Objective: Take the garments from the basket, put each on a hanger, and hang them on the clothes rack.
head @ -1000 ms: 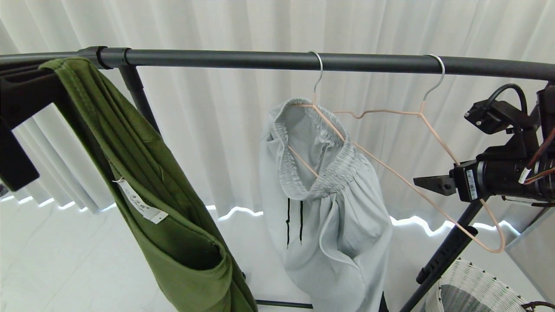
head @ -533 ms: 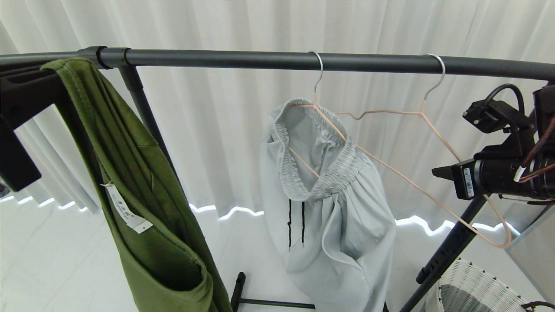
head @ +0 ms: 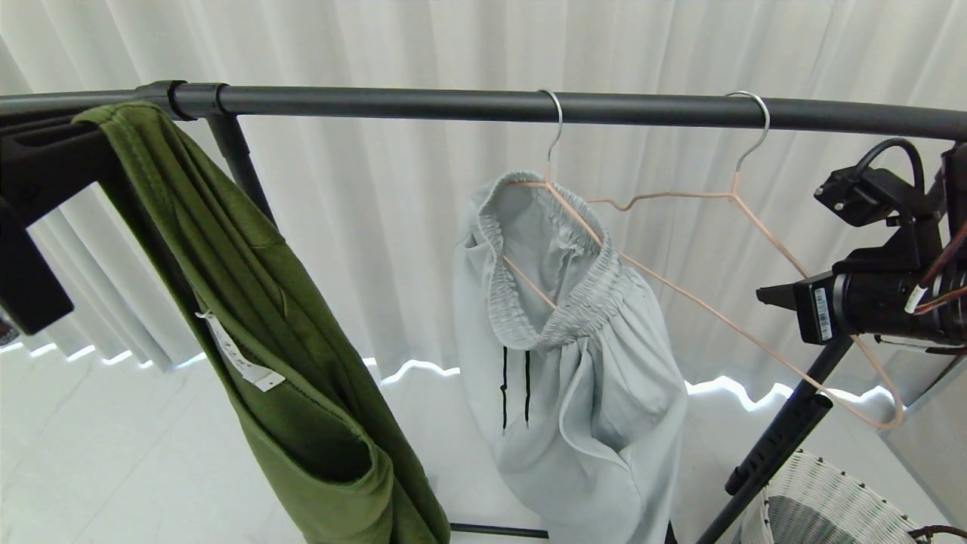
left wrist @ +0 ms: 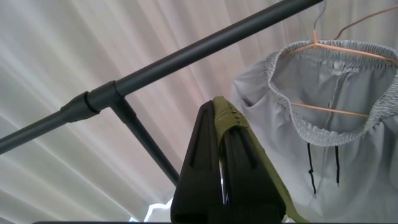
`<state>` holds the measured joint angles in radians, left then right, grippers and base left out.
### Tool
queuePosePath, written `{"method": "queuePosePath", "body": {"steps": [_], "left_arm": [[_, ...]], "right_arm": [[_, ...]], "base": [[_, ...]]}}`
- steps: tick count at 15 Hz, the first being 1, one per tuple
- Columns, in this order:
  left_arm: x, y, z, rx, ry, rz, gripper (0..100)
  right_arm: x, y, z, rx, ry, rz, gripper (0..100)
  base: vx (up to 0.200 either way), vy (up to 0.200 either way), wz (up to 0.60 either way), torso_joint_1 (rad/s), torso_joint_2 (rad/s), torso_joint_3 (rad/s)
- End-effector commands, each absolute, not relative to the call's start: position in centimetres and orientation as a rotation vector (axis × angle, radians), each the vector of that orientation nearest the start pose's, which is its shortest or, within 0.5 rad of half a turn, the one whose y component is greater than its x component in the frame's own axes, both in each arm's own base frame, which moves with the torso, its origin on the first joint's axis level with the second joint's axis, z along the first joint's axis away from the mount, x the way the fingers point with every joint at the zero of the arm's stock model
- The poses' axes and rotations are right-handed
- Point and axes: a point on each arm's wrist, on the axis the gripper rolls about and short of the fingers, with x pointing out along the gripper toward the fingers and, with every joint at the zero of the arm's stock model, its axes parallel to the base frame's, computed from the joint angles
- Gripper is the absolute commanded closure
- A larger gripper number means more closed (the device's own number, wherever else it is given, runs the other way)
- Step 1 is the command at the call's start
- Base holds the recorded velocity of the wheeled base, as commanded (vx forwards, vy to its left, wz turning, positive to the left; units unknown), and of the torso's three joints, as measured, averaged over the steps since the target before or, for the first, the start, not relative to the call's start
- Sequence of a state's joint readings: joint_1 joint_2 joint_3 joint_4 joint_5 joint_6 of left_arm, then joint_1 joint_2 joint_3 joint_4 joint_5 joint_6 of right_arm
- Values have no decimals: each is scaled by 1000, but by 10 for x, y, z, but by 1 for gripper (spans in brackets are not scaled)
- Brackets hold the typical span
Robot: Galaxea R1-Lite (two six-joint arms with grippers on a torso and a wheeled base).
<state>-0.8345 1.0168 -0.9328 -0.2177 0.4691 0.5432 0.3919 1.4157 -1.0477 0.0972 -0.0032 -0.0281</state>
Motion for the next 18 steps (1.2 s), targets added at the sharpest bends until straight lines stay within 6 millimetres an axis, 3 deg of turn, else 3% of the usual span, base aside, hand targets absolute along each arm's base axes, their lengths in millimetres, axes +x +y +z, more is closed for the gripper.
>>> {"method": "queuePosePath", "body": {"steps": [1, 16, 18], "left_arm": [[90, -84, 328, 457, -200, -326, 100], [91, -83, 326, 493, -195, -310, 100], [93, -84, 325, 501, -189, -304, 100]], "right_arm": [[209, 87, 266, -113, 418, 390, 100], [158, 65, 293, -89, 275, 365, 100], [153, 63, 293, -89, 266, 365, 100]], "base": [[0, 0, 0, 0, 0, 0], [0, 0, 0, 0, 0, 0], [-200, 0, 0, 7, 2, 2]]}}
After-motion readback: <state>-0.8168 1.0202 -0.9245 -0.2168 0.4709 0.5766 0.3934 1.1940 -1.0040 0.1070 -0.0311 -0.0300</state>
